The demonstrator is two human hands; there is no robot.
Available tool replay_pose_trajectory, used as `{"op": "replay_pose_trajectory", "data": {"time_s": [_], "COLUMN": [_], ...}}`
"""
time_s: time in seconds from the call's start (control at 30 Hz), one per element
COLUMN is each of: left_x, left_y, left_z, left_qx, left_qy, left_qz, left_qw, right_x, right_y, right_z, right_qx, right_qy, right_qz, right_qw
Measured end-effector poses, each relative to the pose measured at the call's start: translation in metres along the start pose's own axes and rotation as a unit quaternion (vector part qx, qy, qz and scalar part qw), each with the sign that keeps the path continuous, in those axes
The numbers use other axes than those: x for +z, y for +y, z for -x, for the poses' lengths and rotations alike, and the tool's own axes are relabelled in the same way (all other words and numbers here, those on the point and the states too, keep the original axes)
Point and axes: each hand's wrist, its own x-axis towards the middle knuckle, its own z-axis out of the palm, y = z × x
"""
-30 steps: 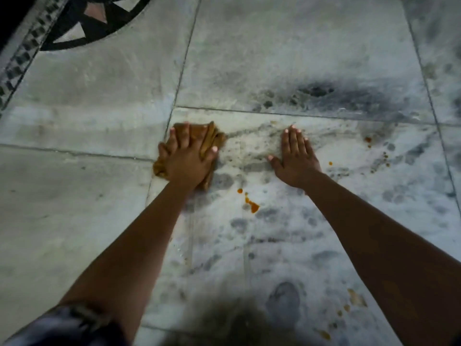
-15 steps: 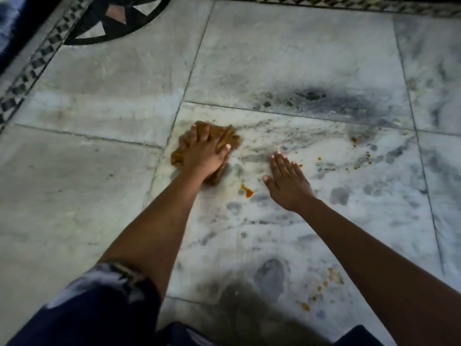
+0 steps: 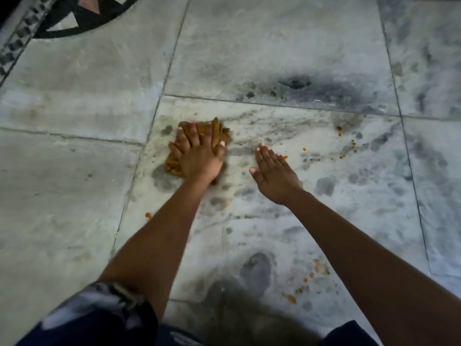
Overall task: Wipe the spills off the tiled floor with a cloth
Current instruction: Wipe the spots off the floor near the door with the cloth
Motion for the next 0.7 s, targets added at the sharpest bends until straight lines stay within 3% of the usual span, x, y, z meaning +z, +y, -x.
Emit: {"op": "replay_pose_trajectory", "data": {"time_s": [0.1, 0.2, 0.3, 0.4, 0.47, 0.53, 0.63, 0.7], "left_x": [0.02, 0.03, 0.02, 0.009, 0.007, 0.016, 0.031, 0.03], "left_y": [0.02, -0.012, -0.034, -0.002, 0.031, 0.051, 0.026, -0.005], "left_z": [0.056, 0.1, 0.078, 0.03, 0.022, 0.044, 0.099, 0.107], "left_qx": [0.076, 0.159, 0.104, -0.019, -0.034, 0.041, 0.182, 0.193], "left_qy": [0.065, 0.06, 0.057, 0.041, 0.024, 0.022, 0.034, 0.033], "left_qz": [-0.009, -0.034, -0.051, -0.007, 0.015, 0.006, -0.036, -0.049], "left_qw": [0.995, 0.985, 0.992, 0.999, 0.999, 0.999, 0.982, 0.979], "right_x": [0.002, 0.002, 0.003, 0.004, 0.004, 0.003, 0.005, 0.007], "right_y": [0.006, 0.023, 0.037, 0.048, 0.056, 0.064, 0.072, 0.076], "right_z": [0.007, 0.02, 0.038, 0.055, 0.064, 0.07, 0.075, 0.078], "right_qx": [0.04, 0.047, 0.059, 0.069, 0.089, 0.107, 0.122, 0.142], "right_qy": [0.067, 0.108, 0.129, 0.143, 0.145, 0.147, 0.152, 0.165], "right_qz": [-0.024, -0.016, -0.021, -0.011, -0.007, -0.005, 0.0, -0.015], "right_qw": [0.997, 0.993, 0.99, 0.987, 0.985, 0.983, 0.981, 0.976]}}
